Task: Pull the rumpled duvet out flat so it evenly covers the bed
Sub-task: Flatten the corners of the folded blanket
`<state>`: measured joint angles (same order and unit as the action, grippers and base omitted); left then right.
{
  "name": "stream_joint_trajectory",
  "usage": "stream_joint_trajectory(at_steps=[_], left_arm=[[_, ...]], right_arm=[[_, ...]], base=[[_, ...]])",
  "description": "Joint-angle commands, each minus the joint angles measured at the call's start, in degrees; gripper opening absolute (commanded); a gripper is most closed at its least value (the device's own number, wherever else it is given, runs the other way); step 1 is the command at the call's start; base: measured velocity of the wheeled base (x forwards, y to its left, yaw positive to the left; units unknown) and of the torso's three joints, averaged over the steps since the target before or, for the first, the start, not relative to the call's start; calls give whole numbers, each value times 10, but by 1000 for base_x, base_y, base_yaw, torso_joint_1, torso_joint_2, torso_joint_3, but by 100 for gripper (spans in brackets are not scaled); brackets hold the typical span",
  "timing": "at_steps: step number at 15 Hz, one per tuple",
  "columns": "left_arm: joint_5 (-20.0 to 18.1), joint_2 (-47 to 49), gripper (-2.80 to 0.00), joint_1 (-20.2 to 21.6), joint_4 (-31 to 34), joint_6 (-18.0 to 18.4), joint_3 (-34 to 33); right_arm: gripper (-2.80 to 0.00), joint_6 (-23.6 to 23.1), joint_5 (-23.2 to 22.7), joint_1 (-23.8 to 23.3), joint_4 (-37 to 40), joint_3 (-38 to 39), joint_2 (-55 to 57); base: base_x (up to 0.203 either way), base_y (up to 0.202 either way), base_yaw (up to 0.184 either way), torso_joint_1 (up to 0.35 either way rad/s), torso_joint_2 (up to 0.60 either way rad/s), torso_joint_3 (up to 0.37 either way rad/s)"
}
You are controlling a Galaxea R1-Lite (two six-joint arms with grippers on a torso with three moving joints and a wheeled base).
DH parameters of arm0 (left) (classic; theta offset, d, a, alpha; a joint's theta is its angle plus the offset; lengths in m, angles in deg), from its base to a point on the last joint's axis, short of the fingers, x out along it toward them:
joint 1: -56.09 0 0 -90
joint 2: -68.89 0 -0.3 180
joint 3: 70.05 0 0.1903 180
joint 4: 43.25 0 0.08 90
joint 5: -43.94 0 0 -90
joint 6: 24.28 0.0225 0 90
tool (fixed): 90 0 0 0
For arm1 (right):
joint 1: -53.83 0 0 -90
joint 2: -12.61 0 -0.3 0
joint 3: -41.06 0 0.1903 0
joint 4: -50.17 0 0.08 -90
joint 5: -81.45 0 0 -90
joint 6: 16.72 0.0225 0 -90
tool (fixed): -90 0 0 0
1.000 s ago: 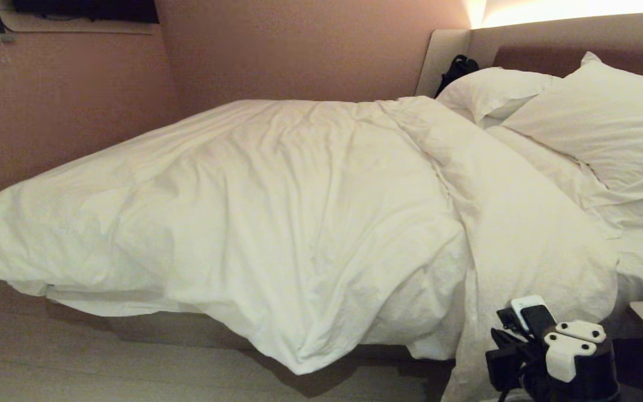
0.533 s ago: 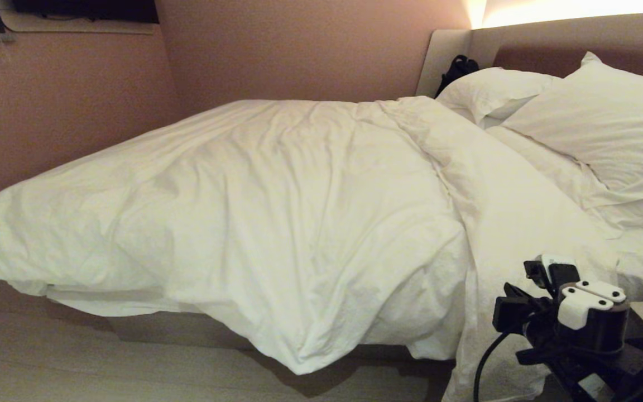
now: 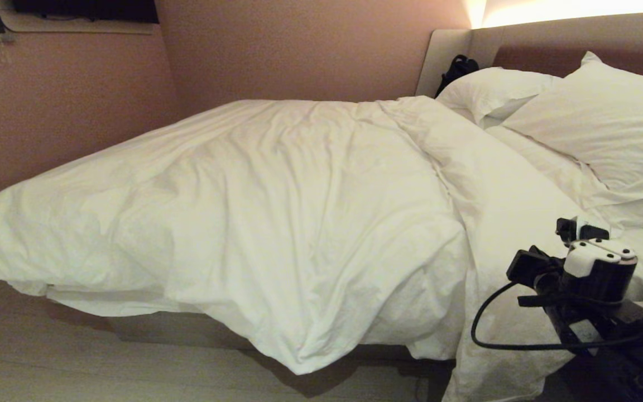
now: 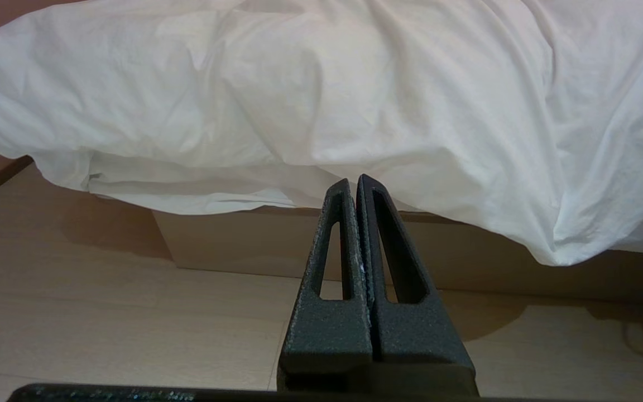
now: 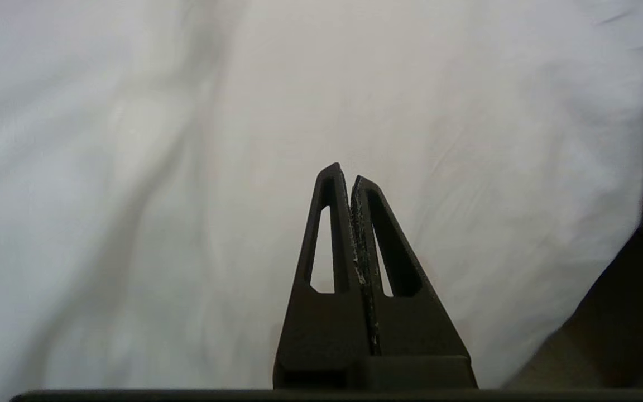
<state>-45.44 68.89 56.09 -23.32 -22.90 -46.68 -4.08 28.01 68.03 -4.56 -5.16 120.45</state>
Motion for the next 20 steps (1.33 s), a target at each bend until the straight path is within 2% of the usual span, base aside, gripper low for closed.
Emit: stream_joint_trajectory(at_steps=[1, 5, 7, 10, 13, 15, 17, 20], left_arm=[[0, 0, -280, 0, -1, 0, 0], [0, 0, -280, 0, 0, 0, 0], [0, 0, -280, 0, 0, 0, 0], [-1, 0, -280, 0, -1, 0, 0], [0, 0, -280, 0, -1, 0, 0], [0, 0, -280, 0, -1, 0, 0], [-1, 0, -280, 0, 0, 0, 0], [0, 0, -280, 0, -1, 0, 0]], right_arm=[[-280, 46, 69, -3, 81, -35, 2], [-280, 69, 115, -11, 162, -102, -19], [-280, 92, 126, -20, 241, -140, -41], [-280, 155, 126, -40, 392, -209, -68], [-280, 236, 112, -51, 609, -307, -108], [-280, 289, 56, -52, 756, -356, -156], [-280, 324, -40, -52, 905, -393, -216], [-280, 328, -168, -52, 1053, -413, -326]], base=[[0, 0, 0, 0, 0, 0], [0, 0, 0, 0, 0, 0], [0, 0, 0, 0, 0, 0], [0, 0, 0, 0, 0, 0], [0, 0, 0, 0, 0, 0], [0, 0, 0, 0, 0, 0], [0, 0, 0, 0, 0, 0], [0, 0, 0, 0, 0, 0]])
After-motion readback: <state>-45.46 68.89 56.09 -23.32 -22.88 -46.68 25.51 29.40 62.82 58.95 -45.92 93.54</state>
